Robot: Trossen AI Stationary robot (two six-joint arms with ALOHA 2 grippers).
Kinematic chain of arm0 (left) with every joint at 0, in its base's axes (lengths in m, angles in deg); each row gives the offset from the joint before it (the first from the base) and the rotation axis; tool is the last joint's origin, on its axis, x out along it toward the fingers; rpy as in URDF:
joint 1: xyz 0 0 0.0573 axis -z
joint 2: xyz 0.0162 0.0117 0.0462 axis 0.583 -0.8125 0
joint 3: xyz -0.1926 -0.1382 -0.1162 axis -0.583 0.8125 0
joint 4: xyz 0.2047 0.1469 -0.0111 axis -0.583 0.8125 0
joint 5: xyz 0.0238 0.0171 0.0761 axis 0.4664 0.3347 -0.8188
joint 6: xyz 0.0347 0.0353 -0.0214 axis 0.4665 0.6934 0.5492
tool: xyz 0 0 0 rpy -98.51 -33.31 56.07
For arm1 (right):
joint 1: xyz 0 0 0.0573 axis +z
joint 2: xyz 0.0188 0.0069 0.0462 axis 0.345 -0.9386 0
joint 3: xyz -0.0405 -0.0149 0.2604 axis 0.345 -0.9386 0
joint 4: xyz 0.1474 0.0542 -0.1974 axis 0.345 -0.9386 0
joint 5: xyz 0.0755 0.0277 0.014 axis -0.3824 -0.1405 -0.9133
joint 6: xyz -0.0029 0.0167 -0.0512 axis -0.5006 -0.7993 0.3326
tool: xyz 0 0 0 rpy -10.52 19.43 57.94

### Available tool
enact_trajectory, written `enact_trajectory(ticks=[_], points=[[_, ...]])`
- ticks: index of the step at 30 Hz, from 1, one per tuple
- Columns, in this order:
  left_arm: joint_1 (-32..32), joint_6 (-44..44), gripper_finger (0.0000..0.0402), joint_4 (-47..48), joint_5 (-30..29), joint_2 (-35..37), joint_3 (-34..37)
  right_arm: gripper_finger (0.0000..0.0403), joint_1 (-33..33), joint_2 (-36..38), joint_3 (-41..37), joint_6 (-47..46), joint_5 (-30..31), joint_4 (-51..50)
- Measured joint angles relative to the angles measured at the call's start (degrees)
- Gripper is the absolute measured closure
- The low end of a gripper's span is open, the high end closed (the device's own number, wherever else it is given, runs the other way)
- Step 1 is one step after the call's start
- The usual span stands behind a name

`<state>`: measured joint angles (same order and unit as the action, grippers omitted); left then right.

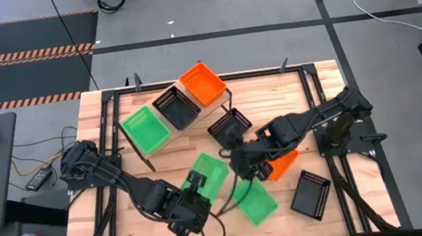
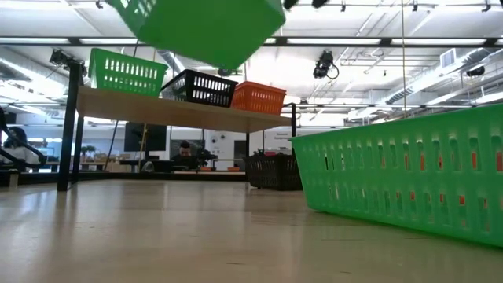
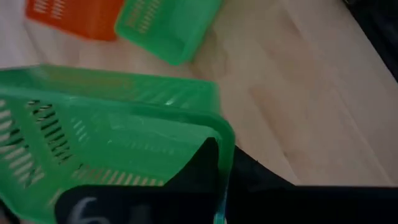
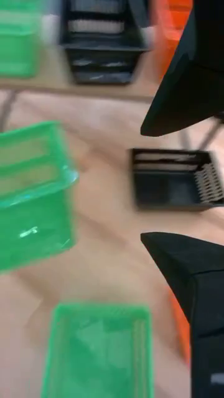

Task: Stack baskets on shelf by color
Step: Stack the top green basket on the green basket on the shelf

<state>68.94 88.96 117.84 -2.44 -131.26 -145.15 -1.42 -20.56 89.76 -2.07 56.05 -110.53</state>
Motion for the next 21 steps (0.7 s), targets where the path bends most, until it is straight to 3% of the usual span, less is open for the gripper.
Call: enact_trajectory(ticks=[5, 10, 14, 21], points=[[-0.6, -6.3, 0.0397, 0.0, -4.5, 3.1, 0.0, 0.0131, -3.1, 0.0, 0.0, -6.8, 1.8, -6.8], [-2.4, -18.0, 0.0395, 5.8, -8.8, 7.1, 0.0, 0.0131, -7.0, 0.0, 0.0, -11.6, -2.3, -11.8], [-4.3, -24.2, 0.0396, 12.1, -8.8, 9.7, 0.0, 0.0131, -9.4, 0.1, -1.1, -12.9, -7.0, -13.3], [-7.7, -32.9, 0.0396, 22.9, -7.0, 12.7, -4.0, 0.0131, -12.5, 0.0, -6.9, -12.8, -8.6, -14.9]])
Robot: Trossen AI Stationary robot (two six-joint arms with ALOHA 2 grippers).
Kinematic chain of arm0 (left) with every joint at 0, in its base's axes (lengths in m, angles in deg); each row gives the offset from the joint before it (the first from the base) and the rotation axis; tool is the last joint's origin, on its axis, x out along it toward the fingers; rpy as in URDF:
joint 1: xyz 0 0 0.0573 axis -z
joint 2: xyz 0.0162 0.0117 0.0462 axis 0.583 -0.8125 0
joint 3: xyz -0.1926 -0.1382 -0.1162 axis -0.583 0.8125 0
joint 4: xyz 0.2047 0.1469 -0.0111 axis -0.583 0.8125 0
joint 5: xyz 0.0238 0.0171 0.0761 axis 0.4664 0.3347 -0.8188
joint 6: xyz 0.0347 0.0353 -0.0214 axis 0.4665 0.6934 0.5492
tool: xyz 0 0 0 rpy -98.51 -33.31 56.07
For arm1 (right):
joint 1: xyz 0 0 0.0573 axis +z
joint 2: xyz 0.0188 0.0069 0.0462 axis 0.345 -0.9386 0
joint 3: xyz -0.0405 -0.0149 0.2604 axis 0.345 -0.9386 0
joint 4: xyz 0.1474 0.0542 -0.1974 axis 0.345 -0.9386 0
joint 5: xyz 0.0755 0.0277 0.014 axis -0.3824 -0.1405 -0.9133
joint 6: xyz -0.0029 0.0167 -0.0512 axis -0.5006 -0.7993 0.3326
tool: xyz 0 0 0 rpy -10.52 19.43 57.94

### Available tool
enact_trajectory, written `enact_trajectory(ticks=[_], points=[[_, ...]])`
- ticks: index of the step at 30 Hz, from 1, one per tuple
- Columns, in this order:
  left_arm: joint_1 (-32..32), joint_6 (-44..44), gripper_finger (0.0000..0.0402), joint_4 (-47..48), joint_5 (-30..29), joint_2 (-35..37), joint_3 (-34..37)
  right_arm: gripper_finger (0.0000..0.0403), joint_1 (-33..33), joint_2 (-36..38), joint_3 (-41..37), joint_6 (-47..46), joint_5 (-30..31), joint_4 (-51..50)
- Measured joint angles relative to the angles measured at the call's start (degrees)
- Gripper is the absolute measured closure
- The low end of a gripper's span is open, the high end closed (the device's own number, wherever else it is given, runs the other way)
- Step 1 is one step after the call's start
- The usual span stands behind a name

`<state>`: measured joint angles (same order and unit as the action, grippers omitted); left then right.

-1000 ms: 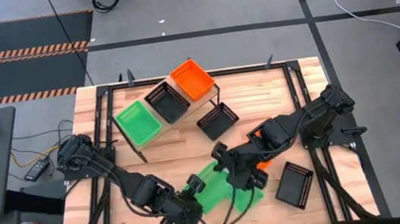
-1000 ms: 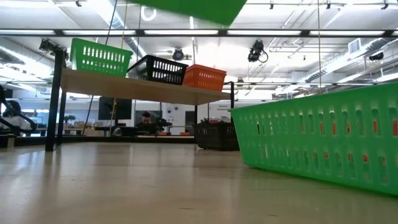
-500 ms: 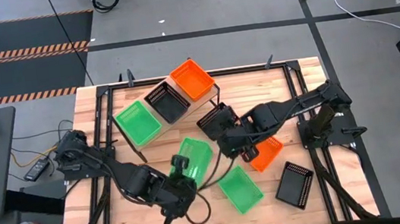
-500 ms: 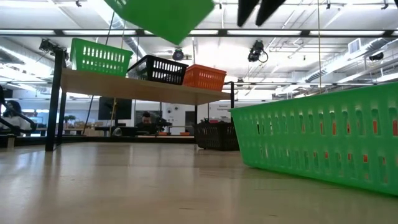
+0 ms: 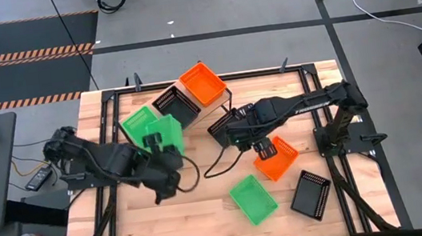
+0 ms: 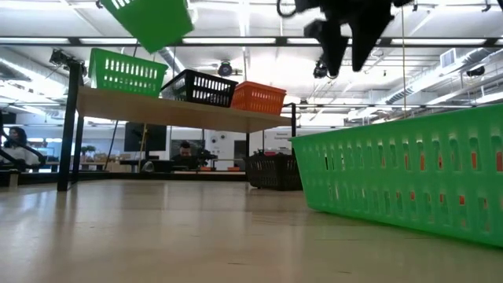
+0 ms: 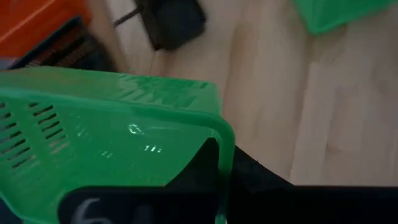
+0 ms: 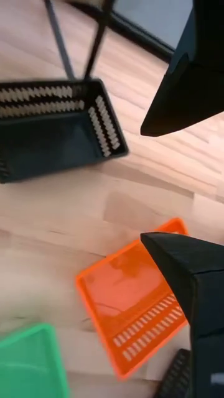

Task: Stack baskets on shelf by color
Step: Stack the top green basket on the green basket on the shelf

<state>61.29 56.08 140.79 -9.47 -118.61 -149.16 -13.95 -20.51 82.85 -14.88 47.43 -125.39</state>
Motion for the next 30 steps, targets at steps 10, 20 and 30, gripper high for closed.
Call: enact_trajectory(ticks=[10, 20, 30], points=[[-11.5, 2.5, 0.0397, 0.5, 7.6, 0.1, -5.9, 0.0131, -5.0, 0.0, -9.0, -2.0, -4.8, 0.6], [-23.3, -3.0, 0.0397, 0.6, 11.5, 0.0, -5.3, 0.0131, -7.3, 5.8, -25.1, -2.9, -8.4, 4.9], [-25.6, 1.1, 0.0398, 0.6, 15.8, 0.0, -5.3, 0.0131, -9.3, 20.1, -38.7, -8.7, -9.2, 13.0]])
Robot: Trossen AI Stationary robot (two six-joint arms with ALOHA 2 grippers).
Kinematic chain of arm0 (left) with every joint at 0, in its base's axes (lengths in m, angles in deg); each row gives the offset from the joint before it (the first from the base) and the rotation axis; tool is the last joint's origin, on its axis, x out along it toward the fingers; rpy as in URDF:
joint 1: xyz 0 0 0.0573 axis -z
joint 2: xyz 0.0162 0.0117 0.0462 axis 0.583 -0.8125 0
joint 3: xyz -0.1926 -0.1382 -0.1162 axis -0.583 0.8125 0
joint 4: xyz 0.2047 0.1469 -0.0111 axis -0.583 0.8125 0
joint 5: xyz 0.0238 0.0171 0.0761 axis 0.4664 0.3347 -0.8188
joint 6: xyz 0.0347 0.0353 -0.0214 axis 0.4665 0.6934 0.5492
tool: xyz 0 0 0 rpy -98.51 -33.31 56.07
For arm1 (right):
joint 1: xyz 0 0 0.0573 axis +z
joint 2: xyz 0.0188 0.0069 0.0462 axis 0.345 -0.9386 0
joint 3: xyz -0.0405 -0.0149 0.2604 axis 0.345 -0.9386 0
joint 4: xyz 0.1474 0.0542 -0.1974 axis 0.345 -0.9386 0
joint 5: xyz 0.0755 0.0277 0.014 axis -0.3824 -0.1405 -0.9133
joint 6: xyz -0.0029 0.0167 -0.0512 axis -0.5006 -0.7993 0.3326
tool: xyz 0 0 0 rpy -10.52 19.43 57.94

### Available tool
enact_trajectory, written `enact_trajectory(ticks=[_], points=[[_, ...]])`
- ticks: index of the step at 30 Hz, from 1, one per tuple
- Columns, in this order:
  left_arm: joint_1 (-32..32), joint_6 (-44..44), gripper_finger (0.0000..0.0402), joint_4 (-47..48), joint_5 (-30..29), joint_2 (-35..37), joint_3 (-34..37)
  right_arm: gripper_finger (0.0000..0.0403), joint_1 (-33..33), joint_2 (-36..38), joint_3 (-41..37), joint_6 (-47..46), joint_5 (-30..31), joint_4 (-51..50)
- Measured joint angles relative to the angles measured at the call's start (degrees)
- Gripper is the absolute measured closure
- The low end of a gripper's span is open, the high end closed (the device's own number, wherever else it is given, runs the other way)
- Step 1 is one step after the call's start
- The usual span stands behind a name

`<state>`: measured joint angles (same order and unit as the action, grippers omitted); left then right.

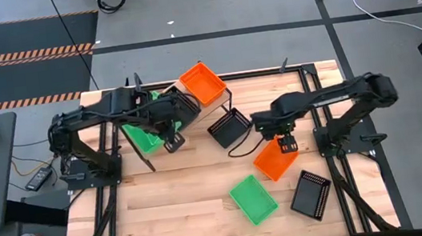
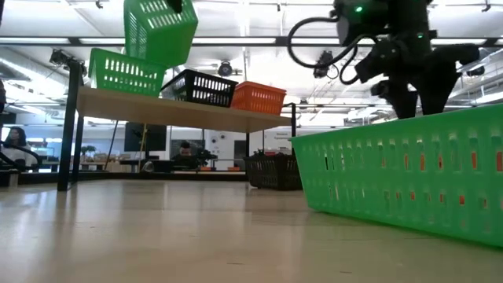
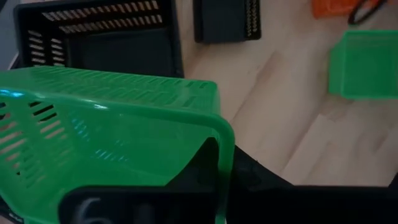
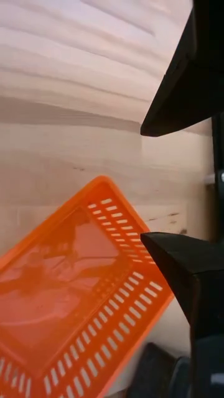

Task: Stack baskets on shelf by color
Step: Stack the top green basket on the green basket on the shelf

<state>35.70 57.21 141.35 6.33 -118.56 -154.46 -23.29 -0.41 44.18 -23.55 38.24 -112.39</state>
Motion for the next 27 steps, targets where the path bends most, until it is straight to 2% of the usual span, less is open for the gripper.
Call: enact_trajectory(ticks=[8, 13, 16, 22, 27], points=[[0.7, -0.4, 0.0398, 0.0, -0.7, 0.5, 0.0, 0.0131, 2.1, 9.0, -4.6, -7.8, -0.1, 0.8], [1.5, -2.9, 0.0398, -0.1, -0.8, 3.1, 0.2, 0.0131, 4.7, 13.5, -6.5, -11.6, -0.2, 0.9], [1.8, -4.5, 0.0398, 0.0, -1.1, 5.3, 2.4, 0.0131, 6.1, 15.4, -7.1, -13.5, -0.2, 1.1], [1.8, -7.0, 0.0398, 0.1, 0.7, 10.8, 12.2, 0.0131, 8.5, 17.1, -7.3, -15.0, -0.1, 1.9], [1.7, -7.1, 0.0397, 0.1, 0.6, 12.2, 16.6, 0.0131, 8.8, 16.8, -7.3, -15.0, 0.0, 3.0]])
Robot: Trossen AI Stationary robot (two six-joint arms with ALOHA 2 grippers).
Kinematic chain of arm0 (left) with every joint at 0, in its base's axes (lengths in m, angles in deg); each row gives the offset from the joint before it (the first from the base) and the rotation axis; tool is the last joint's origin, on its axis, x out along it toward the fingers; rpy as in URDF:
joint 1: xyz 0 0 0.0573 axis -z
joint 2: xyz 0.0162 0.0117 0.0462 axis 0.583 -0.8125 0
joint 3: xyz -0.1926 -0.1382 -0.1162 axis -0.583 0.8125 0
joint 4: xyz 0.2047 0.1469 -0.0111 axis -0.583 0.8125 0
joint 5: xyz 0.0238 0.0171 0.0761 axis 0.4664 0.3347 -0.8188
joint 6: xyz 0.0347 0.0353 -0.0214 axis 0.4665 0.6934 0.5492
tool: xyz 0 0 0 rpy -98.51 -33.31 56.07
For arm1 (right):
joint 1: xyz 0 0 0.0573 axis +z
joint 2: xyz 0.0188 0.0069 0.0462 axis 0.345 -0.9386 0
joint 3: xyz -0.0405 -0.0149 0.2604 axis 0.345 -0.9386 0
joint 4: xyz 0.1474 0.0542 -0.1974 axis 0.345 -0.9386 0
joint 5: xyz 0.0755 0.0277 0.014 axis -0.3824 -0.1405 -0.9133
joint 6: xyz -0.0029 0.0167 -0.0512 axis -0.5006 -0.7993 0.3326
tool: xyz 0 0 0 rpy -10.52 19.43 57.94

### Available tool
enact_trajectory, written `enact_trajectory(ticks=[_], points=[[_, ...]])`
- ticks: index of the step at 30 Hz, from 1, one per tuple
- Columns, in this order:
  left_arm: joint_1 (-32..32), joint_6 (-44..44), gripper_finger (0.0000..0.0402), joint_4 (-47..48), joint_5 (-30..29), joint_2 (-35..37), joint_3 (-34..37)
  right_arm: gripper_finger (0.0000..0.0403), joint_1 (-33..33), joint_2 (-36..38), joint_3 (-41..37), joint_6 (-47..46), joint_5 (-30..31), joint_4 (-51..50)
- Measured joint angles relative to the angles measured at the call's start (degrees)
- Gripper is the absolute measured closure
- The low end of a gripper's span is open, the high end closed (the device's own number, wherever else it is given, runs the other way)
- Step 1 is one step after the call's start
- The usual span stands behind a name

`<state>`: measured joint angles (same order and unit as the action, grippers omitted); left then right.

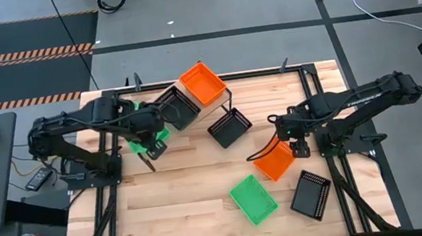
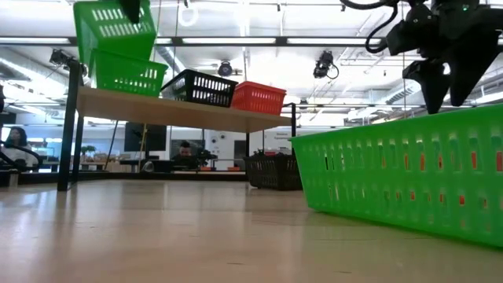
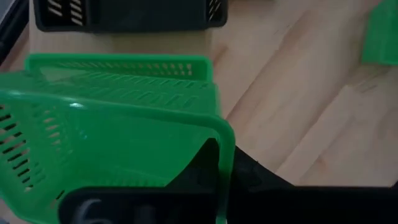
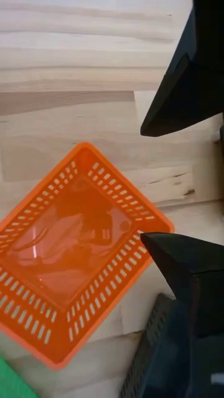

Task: Stack baskets on shelf by color
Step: Stack the top green basket on the green basket on the shelf

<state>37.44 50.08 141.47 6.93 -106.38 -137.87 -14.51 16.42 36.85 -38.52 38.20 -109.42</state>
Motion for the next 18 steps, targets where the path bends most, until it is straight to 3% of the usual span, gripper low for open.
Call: enact_trajectory(ticks=[13, 18], points=[[-1.0, 1.6, 0.0394, -0.2, -0.3, -0.7, 5.1, 0.0131, 0.0, 0.0, 0.0, 0.2, 0.0, 3.6], [-1.2, 3.3, 0.0368, -0.1, -0.2, -1.4, 5.1, 0.0131, 0.0, 0.0, 0.0, 0.2, 0.0, 3.9]])
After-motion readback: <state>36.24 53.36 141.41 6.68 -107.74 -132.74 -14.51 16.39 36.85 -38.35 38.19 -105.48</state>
